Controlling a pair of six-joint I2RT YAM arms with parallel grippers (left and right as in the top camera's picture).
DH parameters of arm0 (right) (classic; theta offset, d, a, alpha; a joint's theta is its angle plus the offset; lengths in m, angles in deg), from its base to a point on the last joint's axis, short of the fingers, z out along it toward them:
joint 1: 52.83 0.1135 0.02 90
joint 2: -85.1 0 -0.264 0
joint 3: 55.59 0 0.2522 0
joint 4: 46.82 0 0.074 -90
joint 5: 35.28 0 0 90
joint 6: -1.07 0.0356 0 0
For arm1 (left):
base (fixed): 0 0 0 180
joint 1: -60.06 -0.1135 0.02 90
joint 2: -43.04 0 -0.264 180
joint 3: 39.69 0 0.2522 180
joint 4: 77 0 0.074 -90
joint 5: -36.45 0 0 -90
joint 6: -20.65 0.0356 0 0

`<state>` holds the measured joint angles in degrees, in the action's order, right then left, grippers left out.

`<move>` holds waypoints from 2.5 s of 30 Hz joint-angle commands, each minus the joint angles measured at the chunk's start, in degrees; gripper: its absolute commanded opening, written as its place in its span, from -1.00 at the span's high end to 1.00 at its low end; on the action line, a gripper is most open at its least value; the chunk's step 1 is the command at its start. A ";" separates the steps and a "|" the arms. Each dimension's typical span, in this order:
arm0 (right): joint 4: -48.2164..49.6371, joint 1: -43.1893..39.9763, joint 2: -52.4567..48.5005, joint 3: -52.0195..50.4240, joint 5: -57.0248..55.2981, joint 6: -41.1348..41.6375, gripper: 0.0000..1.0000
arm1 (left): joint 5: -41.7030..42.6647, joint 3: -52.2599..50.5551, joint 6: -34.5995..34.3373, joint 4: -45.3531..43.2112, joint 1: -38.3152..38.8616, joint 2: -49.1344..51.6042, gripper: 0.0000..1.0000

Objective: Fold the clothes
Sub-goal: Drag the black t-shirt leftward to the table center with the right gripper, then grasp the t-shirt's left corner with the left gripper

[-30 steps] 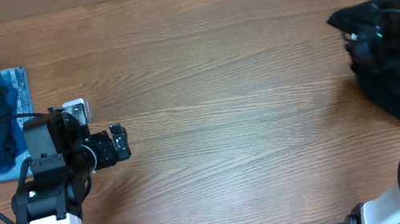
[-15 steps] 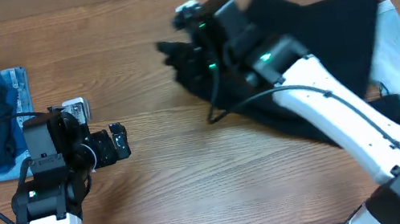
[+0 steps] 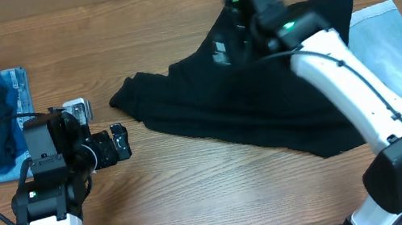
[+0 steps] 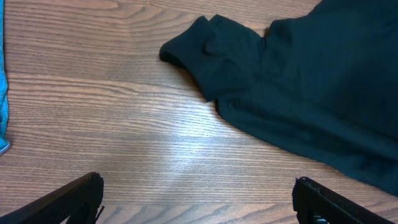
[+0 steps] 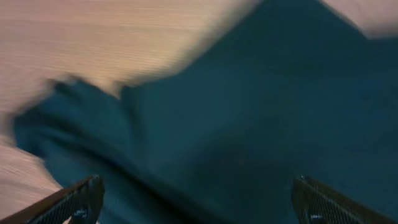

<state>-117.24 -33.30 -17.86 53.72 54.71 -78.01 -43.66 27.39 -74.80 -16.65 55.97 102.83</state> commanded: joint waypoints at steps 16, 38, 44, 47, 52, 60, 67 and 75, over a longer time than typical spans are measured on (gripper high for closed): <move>-21.55 -23.15 1.99 -16.85 0.17 1.16 -1.00 | 0.70 1.53 0.09 -0.31 0.39 0.22 -1.00; 3.78 -16.20 1.90 -40.81 33.81 4.13 -1.00 | 0.68 1.53 0.09 -0.57 0.37 0.22 -1.00; 13.07 -0.52 1.90 -40.79 40.06 9.16 -1.00 | 0.68 1.53 0.09 -0.57 0.37 0.22 -1.00; 23.63 5.16 1.90 -40.79 42.84 15.41 -1.00 | 0.66 1.53 0.09 -0.57 0.37 0.22 -1.00; 40.74 11.34 1.90 -40.79 49.18 22.05 -1.00 | 0.66 1.53 0.09 -0.76 0.37 0.22 -1.00; 33.66 13.38 1.90 -40.72 41.16 21.59 -0.76 | 0.68 1.53 0.09 -0.74 0.37 0.22 -1.00; 14.91 5.84 1.90 -40.72 29.83 20.13 -0.79 | 0.70 1.53 0.07 -1.16 0.39 0.22 -1.00; 6.16 -4.68 1.92 -40.70 9.46 17.92 -0.89 | 0.72 1.40 -0.07 -0.02 0.39 0.24 -1.00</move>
<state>-110.93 -33.56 -15.61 13.50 77.86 -57.42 -43.66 27.48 -74.83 -16.84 55.97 102.85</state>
